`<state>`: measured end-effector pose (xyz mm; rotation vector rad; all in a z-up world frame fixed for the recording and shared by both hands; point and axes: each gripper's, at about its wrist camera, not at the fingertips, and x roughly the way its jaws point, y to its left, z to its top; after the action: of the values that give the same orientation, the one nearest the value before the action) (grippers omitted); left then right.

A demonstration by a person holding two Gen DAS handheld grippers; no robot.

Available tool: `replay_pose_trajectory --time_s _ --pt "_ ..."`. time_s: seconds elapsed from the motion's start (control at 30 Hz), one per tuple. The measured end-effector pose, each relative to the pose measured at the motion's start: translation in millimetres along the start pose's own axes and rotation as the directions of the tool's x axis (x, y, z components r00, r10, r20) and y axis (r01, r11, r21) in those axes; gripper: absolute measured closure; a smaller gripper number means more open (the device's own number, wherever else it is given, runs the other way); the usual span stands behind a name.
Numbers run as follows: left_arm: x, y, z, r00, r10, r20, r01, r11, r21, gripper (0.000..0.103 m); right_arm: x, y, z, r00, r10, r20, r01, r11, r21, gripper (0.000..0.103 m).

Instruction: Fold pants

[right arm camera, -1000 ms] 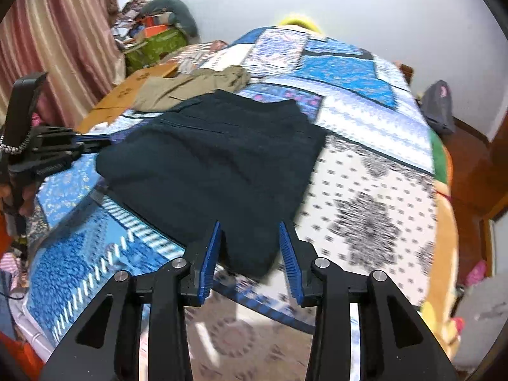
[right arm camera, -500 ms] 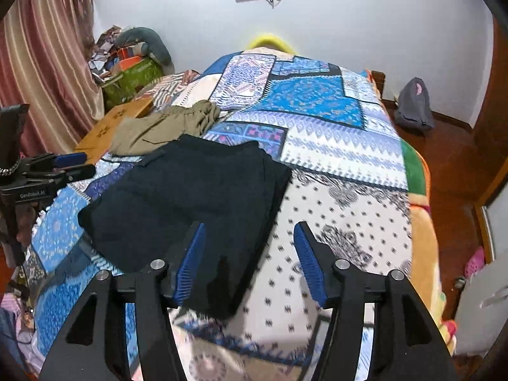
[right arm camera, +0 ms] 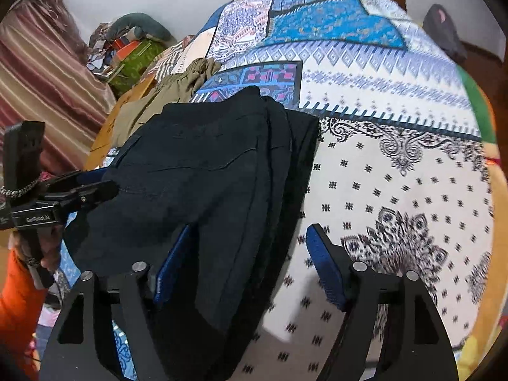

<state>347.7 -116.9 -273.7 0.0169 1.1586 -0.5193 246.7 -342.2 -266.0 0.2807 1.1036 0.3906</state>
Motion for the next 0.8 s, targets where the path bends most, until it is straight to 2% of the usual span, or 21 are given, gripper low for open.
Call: replay_pose_trajectory --time_s 0.07,0.37,0.53,0.6,0.7,0.77,0.8 --pt "9 1 4 0.999 -0.026 -0.027 0.026 1.0 -0.007 0.027 6 -3 3 1.0 0.014 -0.019 -0.014 1.0 -0.008 0.025" --pt "38 3 26 0.989 -0.103 -0.103 0.101 0.995 -0.023 0.026 22 -5 13 0.996 0.076 -0.057 -0.078 0.997 -0.028 0.021" --pt "41 -1 31 0.991 -0.088 -0.1 0.088 0.996 0.004 0.031 29 -8 20 0.994 0.097 -0.053 -0.097 0.995 -0.007 0.02" --pt "39 -4 32 0.994 -0.072 -0.086 0.074 0.997 0.013 0.038 30 -7 22 0.995 0.093 -0.045 -0.093 0.996 0.005 0.026" --pt "32 -12 33 0.998 -0.024 -0.056 0.027 0.998 0.056 0.047 26 -4 23 0.996 0.088 -0.031 -0.088 0.996 0.007 0.042" --pt "27 -18 33 1.0 0.015 -0.027 -0.012 0.995 0.095 0.056 21 0 22 0.997 0.08 -0.016 -0.08 0.997 -0.009 0.059" --pt "22 -21 33 0.999 0.031 -0.012 -0.029 0.993 0.112 0.062 17 3 22 0.998 0.062 -0.002 -0.062 0.998 -0.022 0.063"
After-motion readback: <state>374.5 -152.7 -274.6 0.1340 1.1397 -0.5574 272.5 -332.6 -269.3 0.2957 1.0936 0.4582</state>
